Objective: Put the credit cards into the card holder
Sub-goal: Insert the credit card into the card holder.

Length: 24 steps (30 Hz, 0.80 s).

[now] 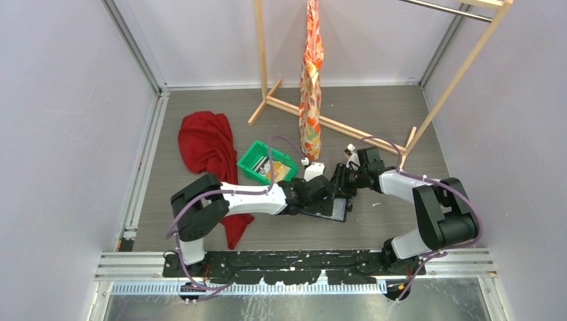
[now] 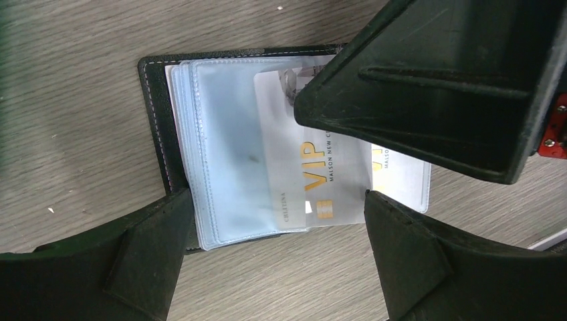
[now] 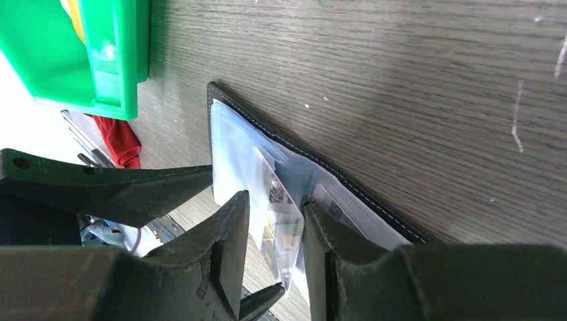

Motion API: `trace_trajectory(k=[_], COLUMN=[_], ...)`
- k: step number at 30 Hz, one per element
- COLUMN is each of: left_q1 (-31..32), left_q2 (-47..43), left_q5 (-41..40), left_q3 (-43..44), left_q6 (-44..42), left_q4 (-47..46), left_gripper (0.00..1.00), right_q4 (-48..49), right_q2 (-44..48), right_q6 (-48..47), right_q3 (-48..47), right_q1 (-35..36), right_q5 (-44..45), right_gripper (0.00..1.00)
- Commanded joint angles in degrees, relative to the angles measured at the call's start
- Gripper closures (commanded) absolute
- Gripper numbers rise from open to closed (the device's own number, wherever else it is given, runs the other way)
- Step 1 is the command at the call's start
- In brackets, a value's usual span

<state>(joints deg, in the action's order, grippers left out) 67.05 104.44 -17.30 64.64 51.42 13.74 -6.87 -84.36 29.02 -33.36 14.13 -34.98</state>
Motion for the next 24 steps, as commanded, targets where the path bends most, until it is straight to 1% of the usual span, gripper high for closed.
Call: trace_trajectory(k=[1, 4, 6, 10, 13, 24], left_q1=[0.7, 0.85, 1.12, 2.58, 2.7, 3.73], left_q2=[1.05, 1.53, 2.38, 3.13, 2.68, 0.63], left_q5=[-2.02, -2.52, -3.64, -9.84, -12.0, -12.59], left_q3=[2.91, 3.56, 4.84, 8.0, 8.26, 8.41], left_q6=[-1.06, -0.66, -0.48, 0.23, 0.9, -1.43], left_q4=[-0.12, 0.47, 2.76, 8.88, 10.96, 8.64], left_gripper=[0.0, 0.0, 0.0, 0.0, 0.0, 0.0], right_q4=[-1.54, -1.55, -1.52, -1.56, -1.5, -1.55], right_q2=[0.21, 0.17, 0.05, 0.1, 0.07, 0.22], right_q6=[-0.6, -0.54, -0.59, -0.54, -0.59, -0.58], right_q3=[-1.0, -1.0, -1.0, -0.98, -0.99, -0.87], right_q1=[0.13, 0.19, 0.16, 0.11, 0.18, 0.19], right_q5=[2.46, 2.63, 2.63, 2.7, 2.73, 2.89], right_gripper=[0.6, 0.6, 0.6, 0.6, 0.59, 0.59])
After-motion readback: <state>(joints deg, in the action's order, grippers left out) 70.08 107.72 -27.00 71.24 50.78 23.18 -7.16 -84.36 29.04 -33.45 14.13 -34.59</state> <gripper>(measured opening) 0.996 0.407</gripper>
